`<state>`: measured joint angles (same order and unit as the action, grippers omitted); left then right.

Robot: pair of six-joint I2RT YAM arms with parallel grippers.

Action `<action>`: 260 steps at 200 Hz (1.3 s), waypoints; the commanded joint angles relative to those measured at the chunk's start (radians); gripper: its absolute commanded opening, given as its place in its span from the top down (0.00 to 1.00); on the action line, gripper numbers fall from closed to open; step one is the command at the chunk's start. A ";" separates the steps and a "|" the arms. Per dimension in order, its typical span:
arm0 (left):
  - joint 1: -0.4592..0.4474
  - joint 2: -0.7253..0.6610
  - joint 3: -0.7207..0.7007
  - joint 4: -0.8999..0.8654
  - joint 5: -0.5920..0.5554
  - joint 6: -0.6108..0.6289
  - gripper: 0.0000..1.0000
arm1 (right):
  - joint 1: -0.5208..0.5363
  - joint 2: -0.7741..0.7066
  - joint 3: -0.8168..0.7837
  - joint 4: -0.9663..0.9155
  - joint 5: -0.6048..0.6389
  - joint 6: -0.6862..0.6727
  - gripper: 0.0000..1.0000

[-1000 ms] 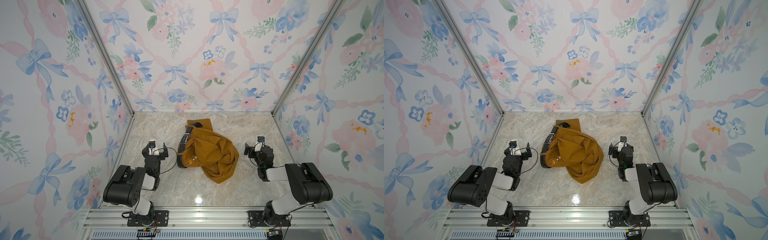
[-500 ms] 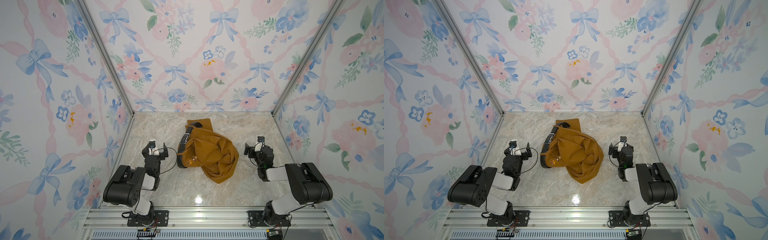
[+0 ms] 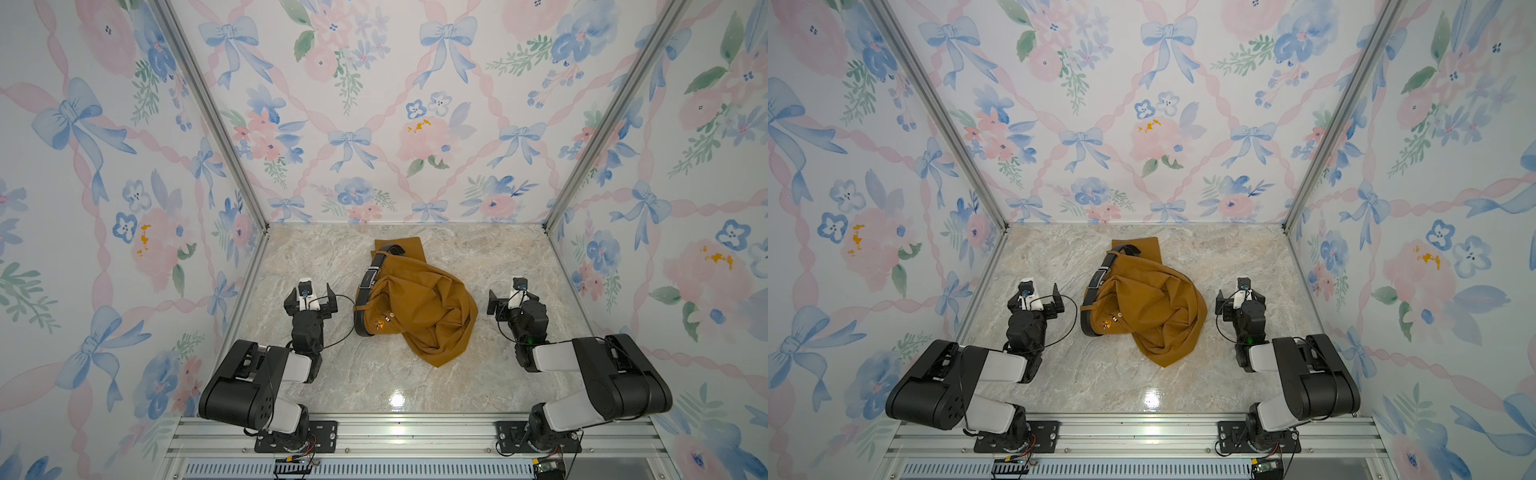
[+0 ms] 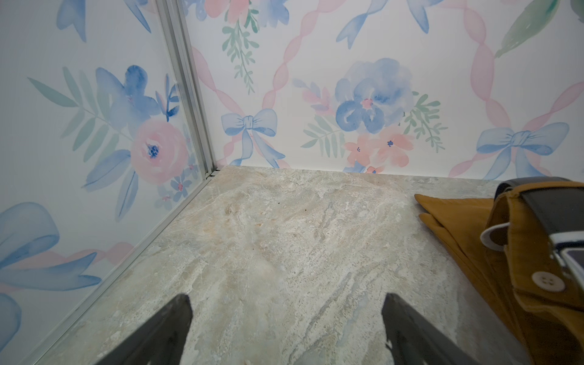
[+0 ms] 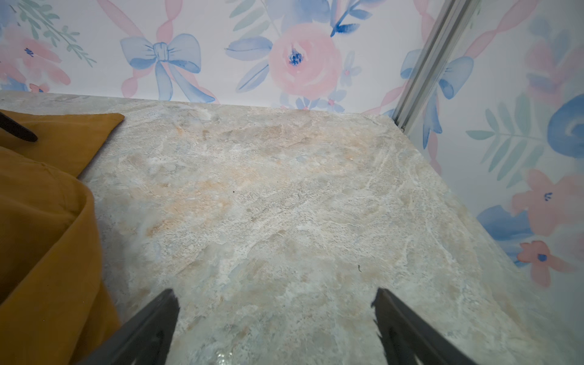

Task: Remove the belt from the trousers
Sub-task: Adjust the trousers at the center of the board.

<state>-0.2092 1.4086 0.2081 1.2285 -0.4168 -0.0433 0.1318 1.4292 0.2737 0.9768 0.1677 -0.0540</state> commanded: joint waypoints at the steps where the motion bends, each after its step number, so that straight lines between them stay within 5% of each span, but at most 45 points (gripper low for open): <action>1: -0.032 -0.104 0.067 -0.175 -0.116 -0.004 0.02 | 0.030 -0.239 0.067 -0.262 0.050 0.012 0.01; 24: -0.026 -0.216 0.107 -0.354 -0.131 -0.401 0.02 | 0.044 -0.408 0.229 -0.650 0.020 0.163 0.01; 38: 0.036 -0.249 0.121 -0.400 0.190 -0.570 0.02 | 0.099 -0.436 0.292 -0.769 0.016 0.193 0.01; 53: 0.018 -0.227 0.181 -0.462 0.426 -0.546 0.02 | 0.196 -0.429 0.356 -0.882 0.019 0.207 0.01; 74: -0.049 -0.211 0.241 -0.663 0.413 -0.527 0.02 | 0.339 -0.362 0.387 -0.910 0.032 0.238 0.01; 124: -0.062 -0.177 0.188 -0.670 0.603 -0.544 0.02 | 0.450 -0.077 0.431 -0.909 0.019 0.404 0.00; 144: -0.103 -0.128 0.179 -0.670 0.612 -0.600 0.02 | 0.480 -0.003 0.426 -0.904 -0.010 0.449 0.09; 183: -0.229 -0.108 0.206 -0.669 0.584 -0.508 0.02 | 0.567 0.050 0.341 -0.816 0.012 0.520 0.24; 195: -0.229 -0.098 0.222 -0.673 0.596 -0.486 0.17 | 0.589 0.066 0.315 -0.779 0.012 0.555 0.26; 215: -0.231 -0.124 0.341 -0.772 0.592 -0.410 0.82 | 0.638 0.071 0.315 -0.780 0.013 0.583 0.24; 223: -0.240 -0.143 0.418 -0.841 0.576 -0.346 0.98 | 0.660 0.055 0.328 -0.800 0.017 0.575 0.22; 260: -0.266 -0.168 0.786 -1.060 0.547 0.061 1.00 | 0.734 -0.084 0.484 -0.994 0.007 0.367 0.12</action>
<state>-0.4656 1.3006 0.7921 0.2268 0.1207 -0.2962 0.8146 1.4357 0.6228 0.1371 0.2245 0.4515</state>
